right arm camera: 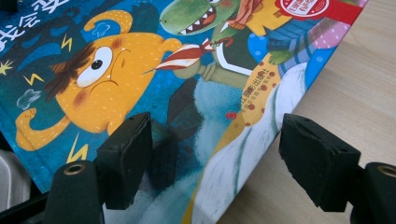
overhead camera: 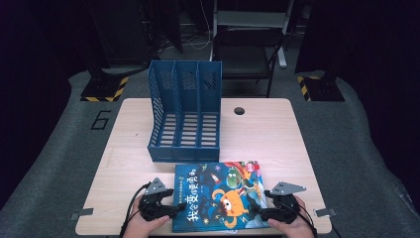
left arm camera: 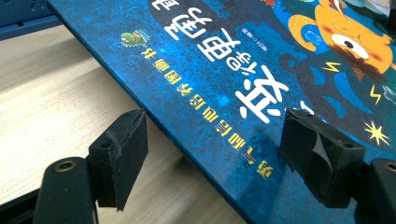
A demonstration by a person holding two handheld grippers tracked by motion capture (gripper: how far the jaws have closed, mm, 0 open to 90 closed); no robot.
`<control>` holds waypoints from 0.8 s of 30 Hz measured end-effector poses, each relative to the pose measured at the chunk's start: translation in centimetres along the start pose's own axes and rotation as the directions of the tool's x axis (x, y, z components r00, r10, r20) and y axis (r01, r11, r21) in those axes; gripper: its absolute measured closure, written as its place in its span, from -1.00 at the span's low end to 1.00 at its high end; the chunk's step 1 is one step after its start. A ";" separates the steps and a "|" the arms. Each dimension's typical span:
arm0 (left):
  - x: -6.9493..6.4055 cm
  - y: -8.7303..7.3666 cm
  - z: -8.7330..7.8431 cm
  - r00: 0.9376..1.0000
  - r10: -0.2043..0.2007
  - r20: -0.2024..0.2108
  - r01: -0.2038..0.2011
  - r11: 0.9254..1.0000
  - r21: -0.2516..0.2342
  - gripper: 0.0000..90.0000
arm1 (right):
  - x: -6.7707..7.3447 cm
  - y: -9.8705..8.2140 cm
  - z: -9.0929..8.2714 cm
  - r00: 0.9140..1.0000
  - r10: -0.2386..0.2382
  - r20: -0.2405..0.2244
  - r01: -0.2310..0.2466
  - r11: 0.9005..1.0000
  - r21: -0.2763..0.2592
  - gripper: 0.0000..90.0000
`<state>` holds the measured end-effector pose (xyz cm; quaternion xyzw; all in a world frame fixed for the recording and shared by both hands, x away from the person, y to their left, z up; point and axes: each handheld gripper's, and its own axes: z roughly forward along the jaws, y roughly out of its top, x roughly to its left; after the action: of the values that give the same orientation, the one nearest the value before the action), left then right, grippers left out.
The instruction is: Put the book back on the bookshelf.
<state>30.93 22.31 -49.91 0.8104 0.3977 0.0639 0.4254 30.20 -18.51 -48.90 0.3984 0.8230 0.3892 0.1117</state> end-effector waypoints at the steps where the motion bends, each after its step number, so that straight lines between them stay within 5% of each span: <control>1: 0.0 0.0 0.0 1.000 0.000 0.000 0.000 1.000 0.000 -0.49 | 0.0 0.0 -0.1 1.000 0.006 -0.011 -0.006 1.000 0.011 -0.45; 13: -0.2 -0.2 0.3 1.000 0.009 -0.003 -0.009 1.000 -0.008 -0.57 | -0.7 -0.2 0.1 0.996 0.061 -0.061 -0.060 0.998 0.023 -0.52; 24: -0.2 -0.3 0.2 1.000 0.005 0.004 -0.005 1.000 -0.005 -0.59 | -0.9 -0.2 0.3 0.996 0.049 -0.079 -0.047 0.998 0.028 -0.58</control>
<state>30.75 22.15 -50.26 0.8106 0.3946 0.0644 0.4279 30.85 -19.03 -49.36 0.4039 0.8219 0.3964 0.0642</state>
